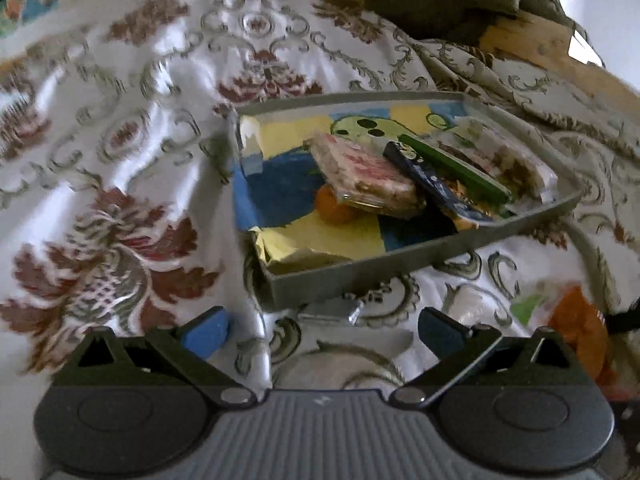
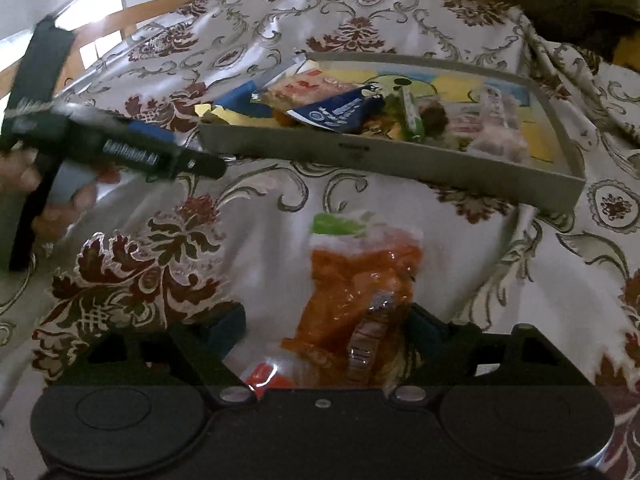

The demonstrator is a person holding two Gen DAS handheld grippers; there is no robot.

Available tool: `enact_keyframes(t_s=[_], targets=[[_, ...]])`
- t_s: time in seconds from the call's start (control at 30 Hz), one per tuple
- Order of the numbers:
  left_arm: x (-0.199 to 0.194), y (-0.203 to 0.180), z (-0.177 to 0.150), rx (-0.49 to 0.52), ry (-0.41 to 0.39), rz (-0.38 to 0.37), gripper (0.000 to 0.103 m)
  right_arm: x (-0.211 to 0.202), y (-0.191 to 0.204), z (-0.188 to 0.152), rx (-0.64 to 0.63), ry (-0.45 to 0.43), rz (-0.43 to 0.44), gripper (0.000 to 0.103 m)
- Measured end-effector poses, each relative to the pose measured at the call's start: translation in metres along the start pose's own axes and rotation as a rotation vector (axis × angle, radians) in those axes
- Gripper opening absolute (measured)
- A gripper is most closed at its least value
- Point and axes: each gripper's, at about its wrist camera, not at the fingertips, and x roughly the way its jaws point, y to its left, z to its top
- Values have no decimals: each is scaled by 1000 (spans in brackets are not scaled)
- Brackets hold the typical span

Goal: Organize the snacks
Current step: 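Close the right tool on the orange candy bag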

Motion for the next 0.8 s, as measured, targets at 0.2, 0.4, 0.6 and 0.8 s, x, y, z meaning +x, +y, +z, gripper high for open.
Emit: enact_keyframes(t_s=[0.2,0.4,0.6,0.8], targets=[[4,6,3,26,26,-107,97,4,-2,2,44,-7,8,86],[8,10,7,-79,57,-110,88,5,2,3,44,-6,9,86],[0,-2,9,-86,53,-136,80,3,3,2,44,-14,18,80],[14,0,6,-98,61,-60,81,5,8,2,29,-25,-7,64]])
